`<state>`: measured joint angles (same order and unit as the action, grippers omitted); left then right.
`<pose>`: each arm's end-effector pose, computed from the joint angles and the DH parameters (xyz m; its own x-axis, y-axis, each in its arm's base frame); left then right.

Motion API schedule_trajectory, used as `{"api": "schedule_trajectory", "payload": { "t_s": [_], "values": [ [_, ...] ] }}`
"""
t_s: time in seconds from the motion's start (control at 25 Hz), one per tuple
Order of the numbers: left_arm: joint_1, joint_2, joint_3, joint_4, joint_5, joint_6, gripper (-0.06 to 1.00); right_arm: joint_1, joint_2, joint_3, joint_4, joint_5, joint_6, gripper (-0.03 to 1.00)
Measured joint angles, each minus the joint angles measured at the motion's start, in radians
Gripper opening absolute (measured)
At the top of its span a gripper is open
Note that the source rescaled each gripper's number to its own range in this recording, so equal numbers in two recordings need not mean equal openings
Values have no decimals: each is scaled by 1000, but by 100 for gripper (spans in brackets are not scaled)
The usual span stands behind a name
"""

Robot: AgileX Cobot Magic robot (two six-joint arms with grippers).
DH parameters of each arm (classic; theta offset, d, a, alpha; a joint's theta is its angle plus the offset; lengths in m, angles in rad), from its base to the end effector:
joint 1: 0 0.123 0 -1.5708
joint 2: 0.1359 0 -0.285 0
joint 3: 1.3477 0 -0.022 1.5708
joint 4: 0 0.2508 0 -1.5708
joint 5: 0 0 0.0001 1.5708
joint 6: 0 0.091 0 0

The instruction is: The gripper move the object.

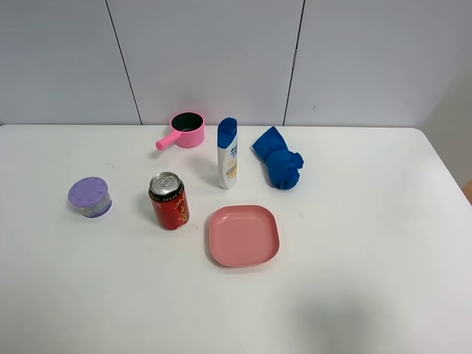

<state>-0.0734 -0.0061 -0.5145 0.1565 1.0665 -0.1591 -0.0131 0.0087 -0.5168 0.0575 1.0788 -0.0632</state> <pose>-0.0074 0.0130 0.2816 -0.4313 -0.0506 -0.9008 -0.0857 0.9962 -0.0150 -0.0062 0.0047 0.2806 -0.4628 -0.0299 -0.8860 -0.0485 0.9988 -0.0084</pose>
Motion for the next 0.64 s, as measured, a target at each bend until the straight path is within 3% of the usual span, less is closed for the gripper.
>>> {"api": "schedule_trajectory", "payload": {
  "t_s": [0.64],
  "values": [
    [0,0,0,0,0,0,100,0,-12,19,3,-3,6,99]
  ]
}}
